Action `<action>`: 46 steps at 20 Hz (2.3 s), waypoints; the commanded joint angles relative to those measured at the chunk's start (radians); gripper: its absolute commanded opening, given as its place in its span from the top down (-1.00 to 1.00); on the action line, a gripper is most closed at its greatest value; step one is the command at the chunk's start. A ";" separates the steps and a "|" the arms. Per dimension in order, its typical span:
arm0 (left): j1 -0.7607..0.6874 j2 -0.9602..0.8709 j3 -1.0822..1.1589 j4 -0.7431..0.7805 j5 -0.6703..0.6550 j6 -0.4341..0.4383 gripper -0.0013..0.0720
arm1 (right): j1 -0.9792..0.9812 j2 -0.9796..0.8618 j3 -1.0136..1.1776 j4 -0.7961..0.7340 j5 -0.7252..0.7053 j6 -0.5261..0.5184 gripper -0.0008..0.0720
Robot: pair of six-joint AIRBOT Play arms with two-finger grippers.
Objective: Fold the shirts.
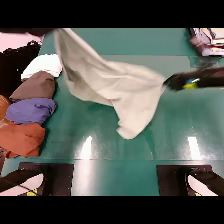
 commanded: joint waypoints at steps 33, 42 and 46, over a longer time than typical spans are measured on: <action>0.018 -0.449 -0.185 0.106 0.061 -0.058 -0.48 | -0.095 -0.705 0.553 -0.015 0.116 -0.006 -0.02; 0.195 -0.183 -0.469 0.132 -0.238 -0.060 -0.48 | -0.251 -0.422 0.315 -0.015 0.364 -0.007 -0.02; 0.192 0.003 -0.887 0.116 -0.141 -0.065 -0.48 | -0.322 -0.237 0.049 -0.015 0.304 -0.007 -0.02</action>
